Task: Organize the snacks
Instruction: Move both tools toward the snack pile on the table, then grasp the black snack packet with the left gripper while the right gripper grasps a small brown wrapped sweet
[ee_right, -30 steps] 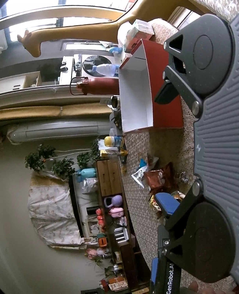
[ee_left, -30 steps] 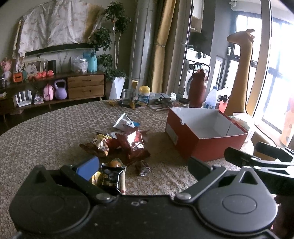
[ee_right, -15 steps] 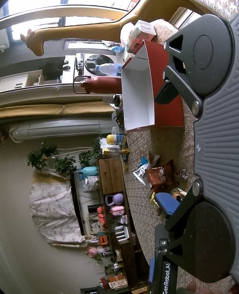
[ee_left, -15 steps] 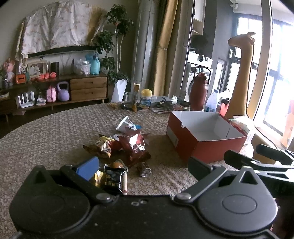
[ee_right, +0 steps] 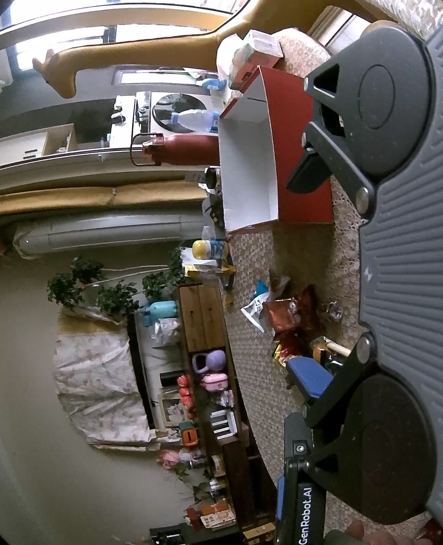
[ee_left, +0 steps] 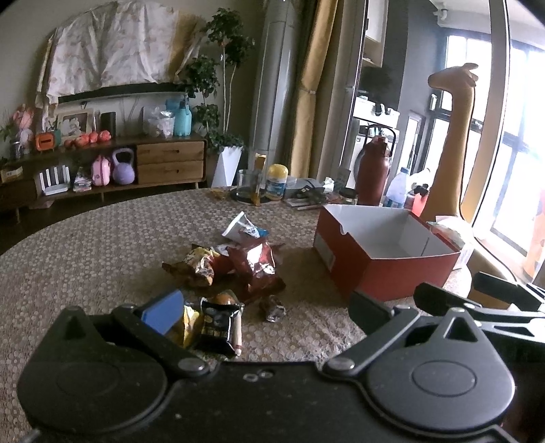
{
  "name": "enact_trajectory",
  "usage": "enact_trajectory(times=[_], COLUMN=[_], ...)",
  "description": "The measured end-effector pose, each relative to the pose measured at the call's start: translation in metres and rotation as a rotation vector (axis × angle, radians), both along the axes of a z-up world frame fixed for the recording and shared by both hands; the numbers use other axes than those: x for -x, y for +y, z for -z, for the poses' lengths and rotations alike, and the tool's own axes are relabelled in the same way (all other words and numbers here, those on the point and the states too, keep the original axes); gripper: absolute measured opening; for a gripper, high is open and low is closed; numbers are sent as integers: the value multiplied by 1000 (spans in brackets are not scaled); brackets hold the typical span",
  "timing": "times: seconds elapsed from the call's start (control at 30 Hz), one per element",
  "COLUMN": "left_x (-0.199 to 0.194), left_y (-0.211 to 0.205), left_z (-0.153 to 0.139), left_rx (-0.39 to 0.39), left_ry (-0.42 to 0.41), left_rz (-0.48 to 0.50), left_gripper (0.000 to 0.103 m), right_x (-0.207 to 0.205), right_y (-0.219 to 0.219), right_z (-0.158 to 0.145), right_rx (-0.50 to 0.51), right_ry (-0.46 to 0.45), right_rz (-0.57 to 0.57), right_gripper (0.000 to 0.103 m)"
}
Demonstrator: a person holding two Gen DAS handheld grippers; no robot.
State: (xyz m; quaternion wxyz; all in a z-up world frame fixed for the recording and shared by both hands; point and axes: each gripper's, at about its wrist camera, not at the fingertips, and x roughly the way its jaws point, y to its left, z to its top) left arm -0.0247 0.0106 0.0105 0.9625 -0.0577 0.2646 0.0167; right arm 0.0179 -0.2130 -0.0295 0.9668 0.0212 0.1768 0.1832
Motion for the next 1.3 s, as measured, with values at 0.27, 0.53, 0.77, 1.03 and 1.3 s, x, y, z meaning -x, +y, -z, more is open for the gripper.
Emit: enact_trajectory(times=[0.27, 0.53, 0.77, 1.03, 1.3], left_x=[-18, -51, -76, -94, -112], left_y=[21, 51, 61, 59, 58], left_z=[18, 43, 78, 101, 126], left_rx=[43, -38, -21, 13, 19], left_ry=[49, 76, 175, 212, 263], left_rz=[-8, -51, -47, 29, 49], left_gripper=[103, 103, 92, 73, 60], right_x=[-31, -90, -138, -170, -189], right_y=[16, 35, 65, 95, 118], right_z=[9, 34, 66, 99, 123], right_rx=[47, 61, 90, 131, 167], right_ry=[25, 124, 221, 312, 377], right_rz=[-68, -83, -121, -181, -209], right_gripper=[103, 103, 103, 93, 73])
